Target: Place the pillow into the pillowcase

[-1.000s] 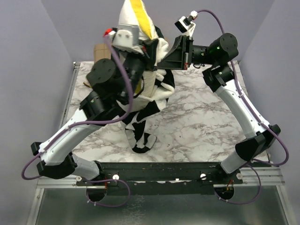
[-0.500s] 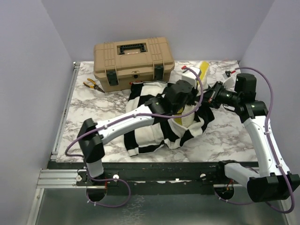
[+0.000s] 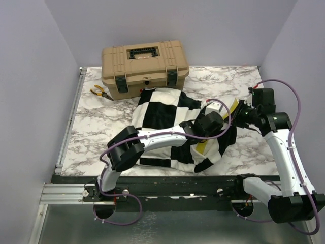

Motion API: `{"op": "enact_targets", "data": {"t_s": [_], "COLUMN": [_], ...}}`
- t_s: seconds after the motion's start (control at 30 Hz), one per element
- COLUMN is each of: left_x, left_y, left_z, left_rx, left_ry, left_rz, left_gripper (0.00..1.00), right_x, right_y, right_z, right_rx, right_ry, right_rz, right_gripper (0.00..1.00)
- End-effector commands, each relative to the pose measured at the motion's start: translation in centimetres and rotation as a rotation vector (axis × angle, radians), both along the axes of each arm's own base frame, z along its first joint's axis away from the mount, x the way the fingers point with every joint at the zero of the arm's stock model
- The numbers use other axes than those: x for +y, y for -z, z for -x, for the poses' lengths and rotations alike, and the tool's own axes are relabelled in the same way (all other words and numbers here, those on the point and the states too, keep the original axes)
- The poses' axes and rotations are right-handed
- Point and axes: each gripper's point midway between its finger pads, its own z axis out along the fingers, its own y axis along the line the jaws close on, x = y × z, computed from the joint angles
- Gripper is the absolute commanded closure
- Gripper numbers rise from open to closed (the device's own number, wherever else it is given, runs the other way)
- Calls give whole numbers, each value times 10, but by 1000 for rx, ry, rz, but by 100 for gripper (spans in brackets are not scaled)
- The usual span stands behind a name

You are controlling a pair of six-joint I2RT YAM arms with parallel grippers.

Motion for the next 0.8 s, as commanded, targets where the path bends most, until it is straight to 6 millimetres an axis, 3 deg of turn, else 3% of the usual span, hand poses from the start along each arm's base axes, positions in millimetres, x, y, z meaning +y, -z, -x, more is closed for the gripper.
{"op": "enact_targets", "data": {"t_s": [0.0, 0.13, 0.23, 0.33, 0.47, 0.5, 0.57, 0.63, 0.77], "left_x": [143, 210, 252, 286, 308, 309, 306, 297, 268], "left_y": [89, 77, 65, 53, 44, 45, 49, 50, 38], "left_z": [-10, -9, -1, 9, 21, 23, 27, 29, 26], "left_rx": [80, 52, 41, 33, 49, 60, 89, 118, 150], "left_ry": [-293, -444, -545, -636, -698, -703, -708, -692, -636], "left_rz": [-462, -511, -570, -615, -594, -582, -544, -494, -339], "left_gripper": [100, 100, 100, 100, 100, 100, 100, 100, 100], "right_x": [24, 71, 93, 96, 84, 78, 67, 60, 62], "right_y": [13, 15, 19, 31, 59, 69, 86, 90, 78], "right_z": [-9, -11, -12, -16, -13, -10, -6, -5, -11], "right_rx": [-5, 9, 41, 96, 203, 238, 278, 264, 189], "right_ry": [-110, -301, -387, -424, -420, -414, -399, -394, -410], "right_rz": [-91, -341, -494, -498, -391, -345, -266, -217, -218], "right_gripper": [100, 100, 100, 100, 99, 94, 66, 45, 22]}}
